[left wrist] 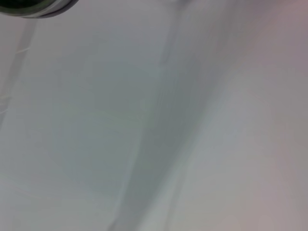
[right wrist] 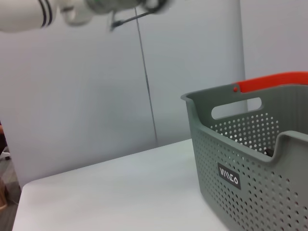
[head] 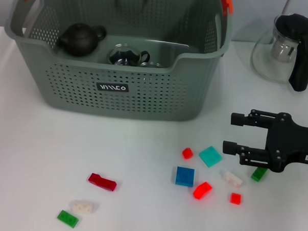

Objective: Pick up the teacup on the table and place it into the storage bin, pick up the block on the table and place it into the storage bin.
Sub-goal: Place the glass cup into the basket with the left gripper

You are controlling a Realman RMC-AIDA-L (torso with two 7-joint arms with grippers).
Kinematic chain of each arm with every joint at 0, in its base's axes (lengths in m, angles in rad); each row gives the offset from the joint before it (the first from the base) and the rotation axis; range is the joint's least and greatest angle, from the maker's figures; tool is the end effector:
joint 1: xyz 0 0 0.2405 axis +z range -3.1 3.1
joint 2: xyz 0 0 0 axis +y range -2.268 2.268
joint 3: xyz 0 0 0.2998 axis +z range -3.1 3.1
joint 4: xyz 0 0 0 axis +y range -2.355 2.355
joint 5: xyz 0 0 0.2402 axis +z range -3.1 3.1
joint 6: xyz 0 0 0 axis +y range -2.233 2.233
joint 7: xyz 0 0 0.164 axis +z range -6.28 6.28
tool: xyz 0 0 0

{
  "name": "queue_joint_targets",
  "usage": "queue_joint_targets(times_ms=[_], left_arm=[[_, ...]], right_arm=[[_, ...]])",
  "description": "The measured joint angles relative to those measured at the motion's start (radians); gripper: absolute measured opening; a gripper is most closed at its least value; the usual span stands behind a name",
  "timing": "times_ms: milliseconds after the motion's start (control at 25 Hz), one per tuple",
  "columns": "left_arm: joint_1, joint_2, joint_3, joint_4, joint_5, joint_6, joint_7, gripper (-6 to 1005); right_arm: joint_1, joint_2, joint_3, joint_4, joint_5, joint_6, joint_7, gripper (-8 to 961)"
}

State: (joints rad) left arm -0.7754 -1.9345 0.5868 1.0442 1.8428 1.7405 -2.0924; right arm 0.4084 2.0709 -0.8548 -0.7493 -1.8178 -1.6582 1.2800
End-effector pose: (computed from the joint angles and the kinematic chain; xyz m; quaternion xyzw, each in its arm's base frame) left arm -0.1553 0.4593 0.1279 -0.9088 -0.2323 -0.3272 0.1142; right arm 0.3013 0.3461 -0.0287 -0.9452 0.1388 0.2742 0.1101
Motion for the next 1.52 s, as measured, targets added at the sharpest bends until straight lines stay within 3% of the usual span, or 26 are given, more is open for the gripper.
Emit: queue_joint_targets(times_ms=[160, 280, 440, 560, 680, 920, 1240, 1520], left_arm=[[-0.074, 0.022, 0.212, 0.111, 0.225, -0.24, -0.177, 38], [-0.144, 0.013, 0.307, 0.114, 0.437, -0.344, -0.249, 38], [-0.217, -0.044, 0.387, 0.067, 0.714, -0.452, -0.288, 38], [-0.24, -0.114, 0.443, 0.038, 0.924, -0.541, -0.294, 38], [-0.236, -0.152, 0.516, 0.002, 1.012, -0.608, -0.287, 38], [-0.242, -0.132, 0.603, -0.13, 1.013, -0.672, -0.28, 38], [-0.238, -0.114, 0.641, -0.157, 1.014, -0.687, -0.282, 38], [-0.248, -0.114, 0.674, -0.204, 1.015, -0.753, -0.285, 39]], right_arm=[[-0.002, 0.0, 0.001, 0.002, -0.014, 0.008, -0.002, 741], [-0.001, 0.001, 0.001, 0.004, -0.031, 0.021, 0.0, 741], [-0.001, 0.003, 0.001, 0.006, -0.036, 0.032, -0.001, 741], [0.0, 0.003, 0.001, 0.007, -0.037, 0.036, 0.0, 741], [0.0, 0.004, 0.0, 0.008, -0.037, 0.037, 0.001, 741], [0.0, 0.002, 0.0, 0.008, -0.037, 0.038, 0.012, 740], [0.004, 0.0, 0.008, 0.008, -0.037, 0.038, 0.013, 740], [0.01, 0.001, 0.008, 0.008, -0.037, 0.038, 0.013, 740]])
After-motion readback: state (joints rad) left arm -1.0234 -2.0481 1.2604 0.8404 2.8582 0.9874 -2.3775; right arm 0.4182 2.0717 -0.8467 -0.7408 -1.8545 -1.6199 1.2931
